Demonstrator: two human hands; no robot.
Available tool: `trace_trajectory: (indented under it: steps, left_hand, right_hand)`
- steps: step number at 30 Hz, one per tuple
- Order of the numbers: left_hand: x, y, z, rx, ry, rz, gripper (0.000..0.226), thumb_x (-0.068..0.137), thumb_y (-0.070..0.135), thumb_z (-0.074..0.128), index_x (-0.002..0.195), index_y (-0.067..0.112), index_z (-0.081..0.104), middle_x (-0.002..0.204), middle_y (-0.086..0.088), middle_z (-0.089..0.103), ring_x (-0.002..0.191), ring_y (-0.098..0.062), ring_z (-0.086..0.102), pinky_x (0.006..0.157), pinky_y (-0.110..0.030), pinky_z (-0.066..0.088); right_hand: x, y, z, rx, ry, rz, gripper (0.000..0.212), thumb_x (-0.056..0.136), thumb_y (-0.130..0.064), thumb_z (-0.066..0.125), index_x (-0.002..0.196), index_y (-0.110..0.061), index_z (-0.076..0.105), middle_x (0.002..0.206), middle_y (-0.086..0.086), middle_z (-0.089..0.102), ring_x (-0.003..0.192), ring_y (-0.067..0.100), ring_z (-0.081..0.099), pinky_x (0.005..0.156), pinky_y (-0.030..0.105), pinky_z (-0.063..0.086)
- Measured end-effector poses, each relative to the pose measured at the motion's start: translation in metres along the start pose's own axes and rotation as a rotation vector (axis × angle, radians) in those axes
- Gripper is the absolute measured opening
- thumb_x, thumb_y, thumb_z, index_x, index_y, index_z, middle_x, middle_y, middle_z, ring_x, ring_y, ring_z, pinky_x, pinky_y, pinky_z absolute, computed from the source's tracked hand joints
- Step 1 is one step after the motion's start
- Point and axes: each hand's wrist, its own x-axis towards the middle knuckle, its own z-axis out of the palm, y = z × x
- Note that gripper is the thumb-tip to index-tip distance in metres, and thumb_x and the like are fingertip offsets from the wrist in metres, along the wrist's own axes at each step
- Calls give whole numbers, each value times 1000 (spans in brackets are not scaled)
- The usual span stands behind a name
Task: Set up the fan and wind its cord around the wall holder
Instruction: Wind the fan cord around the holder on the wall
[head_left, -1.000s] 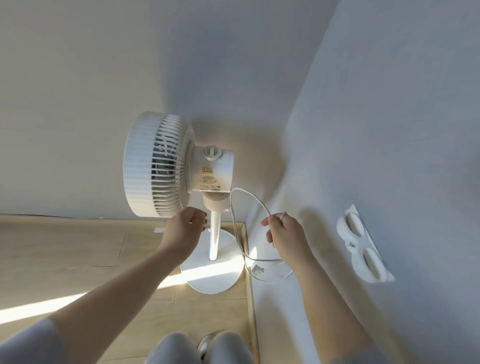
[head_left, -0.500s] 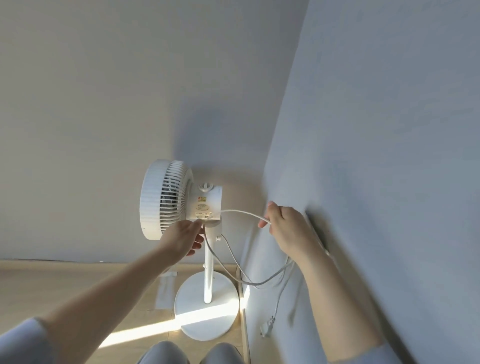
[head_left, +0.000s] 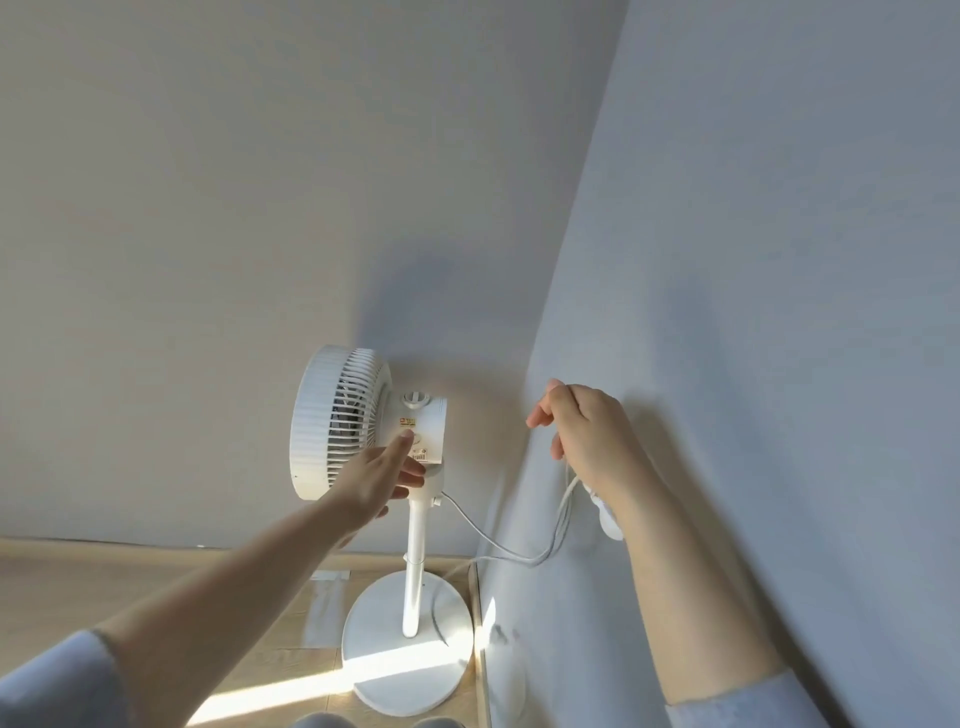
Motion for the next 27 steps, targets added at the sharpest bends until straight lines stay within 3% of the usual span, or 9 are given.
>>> trace_trajectory:
  steps: [3, 11, 14, 17, 19, 22, 24, 27]
  left_hand:
    - [2, -2, -2, -30, -19, -17, 55, 96, 49, 31, 98, 10, 68, 100, -6, 72, 97, -23, 65, 84, -36, 46]
    - [10, -18, 10, -156, -64, -92, 46, 97, 40, 37, 97, 5, 67, 96, -11, 73, 85, -24, 64, 87, -37, 48]
    - [15, -21, 12, -189, -72, -98, 39, 96, 34, 43, 99, 4, 66, 95, -11, 72, 80, -22, 64, 83, -35, 49]
    - [19, -23, 13, -201, -97, -88, 28, 93, 28, 51, 102, 6, 65, 98, -9, 71, 80, -20, 63, 79, -34, 51]
    - [21, -23, 14, -194, -113, -77, 20, 91, 24, 55, 100, 9, 65, 103, -9, 71, 81, -19, 65, 75, -32, 53]
    - [25, -22, 16, -104, -104, -27, 15, 85, 22, 64, 97, 12, 65, 101, -10, 71, 82, -17, 68, 74, -31, 57]
    - [30, -20, 18, -43, -89, 3, 27, 80, 24, 71, 102, 11, 64, 97, -9, 72, 82, -18, 69, 76, -32, 58]
    - [38, -12, 23, 0, -78, 33, 45, 72, 31, 78, 109, 11, 61, 98, -5, 70, 89, -22, 69, 82, -39, 58]
  right_hand:
    - [4, -4, -5, 36, -19, -45, 47, 100, -28, 33, 67, -17, 65, 71, -7, 60, 49, -7, 49, 62, 22, 36]
    - [10, -19, -18, 156, -37, -139, 46, 97, -29, 34, 63, -20, 64, 62, -6, 57, 42, 1, 42, 57, 23, 30]
    - [12, -29, -26, 75, -64, -180, 45, 94, -22, 35, 59, -15, 62, 59, -6, 60, 48, 3, 45, 54, 19, 34]
    - [13, -31, -22, 128, -75, -179, 38, 81, -22, 35, 56, -6, 59, 77, 6, 66, 70, 11, 58, 54, 24, 42]
    - [15, -30, -19, 174, -54, -205, 39, 77, -21, 35, 51, -1, 56, 79, 4, 66, 89, 15, 62, 65, 29, 48]
    - [17, -30, -19, 288, 22, -297, 41, 76, -18, 35, 43, 4, 45, 78, 15, 67, 96, 18, 64, 92, 38, 46]
    - [17, -33, -22, 411, 58, -322, 38, 75, -11, 34, 40, 1, 39, 79, 20, 69, 97, 22, 65, 95, 37, 46]
    - [20, -39, -27, 543, 93, -319, 38, 72, -10, 34, 36, -4, 38, 75, 12, 72, 93, 23, 66, 89, 29, 49]
